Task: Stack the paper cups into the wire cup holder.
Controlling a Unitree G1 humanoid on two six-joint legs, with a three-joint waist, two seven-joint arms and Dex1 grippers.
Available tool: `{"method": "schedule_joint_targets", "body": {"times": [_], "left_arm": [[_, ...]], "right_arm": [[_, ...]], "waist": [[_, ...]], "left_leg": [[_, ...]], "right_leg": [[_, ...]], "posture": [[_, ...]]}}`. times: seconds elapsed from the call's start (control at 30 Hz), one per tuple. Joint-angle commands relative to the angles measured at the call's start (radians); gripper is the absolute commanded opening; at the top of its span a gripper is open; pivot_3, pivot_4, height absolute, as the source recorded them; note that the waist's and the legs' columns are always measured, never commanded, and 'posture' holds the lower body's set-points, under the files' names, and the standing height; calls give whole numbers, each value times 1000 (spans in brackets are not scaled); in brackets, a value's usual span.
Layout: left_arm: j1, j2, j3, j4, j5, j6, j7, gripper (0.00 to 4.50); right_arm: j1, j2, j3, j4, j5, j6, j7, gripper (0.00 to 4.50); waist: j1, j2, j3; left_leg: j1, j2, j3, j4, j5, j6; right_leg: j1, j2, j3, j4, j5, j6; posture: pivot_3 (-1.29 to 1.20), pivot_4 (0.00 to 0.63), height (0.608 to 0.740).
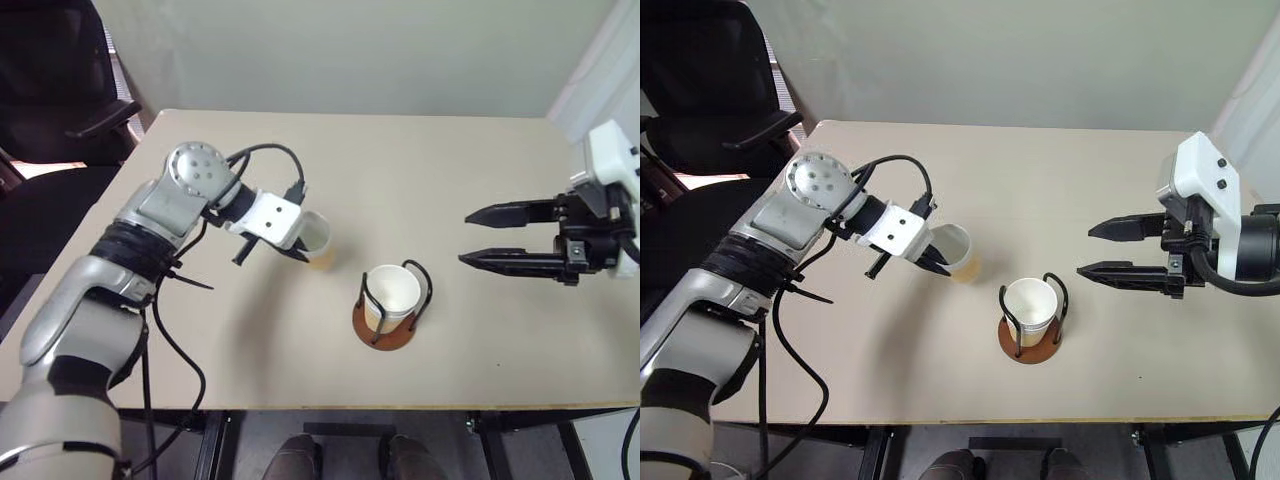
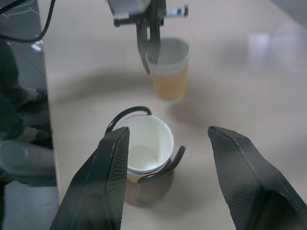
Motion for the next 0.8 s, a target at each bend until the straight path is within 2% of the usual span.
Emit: {"method": "schedule_joint_targets", "body": {"times": [0.03, 0.13, 0.17, 0.33, 0.6, 0.8], "left_arm": [[-88, 35, -14, -104, -131, 73, -31, 0], [-172, 26, -40, -124, -215, 129, -31, 0], [-196, 20, -51, -122, -233, 138, -31, 0], [-288, -15, -118, -107, -298, 139, -31, 0], [-371, -80, -248, -80, -378, 90, -31, 0], [-373, -102, -331, -90, -418, 48, -31, 0]], "right_arm": [[25, -48, -63, 16, 29, -18, 38, 3248], [74, -70, -93, 5, 1, -54, 46, 4267], [97, -80, -108, -4, -9, -69, 56, 4468], [156, -114, -218, -21, 42, -43, 73, 4468], [228, -129, -477, -84, 176, 107, 45, 4468], [282, -130, -565, -125, 227, 163, -7, 4468]], "waist": [[1, 0, 0], [3, 0, 0], [3, 0, 0], [2, 1, 0], [4, 1, 1], [5, 1, 1]], "left_leg": [[0, 0, 0, 0, 0, 0], [0, 0, 0, 0, 0, 0], [0, 0, 0, 0, 0, 0], [1, 0, 1, 0, 0, 0], [1, 0, 1, -1, -1, 0], [1, 0, 2, 0, -2, 1]], "right_leg": [[0, -1, 1, 0, 0, 0], [0, -1, 1, 0, 0, 0], [0, -1, 0, 0, 0, 0], [1, -1, 1, 0, 0, 0], [1, -1, 1, 0, 0, 1], [1, -1, 1, 0, 0, 2]], "posture": [[0, 150, 740], [0, 150, 740], [0, 150, 740], [0, 150, 740], [0, 150, 740], [0, 150, 740]]}}
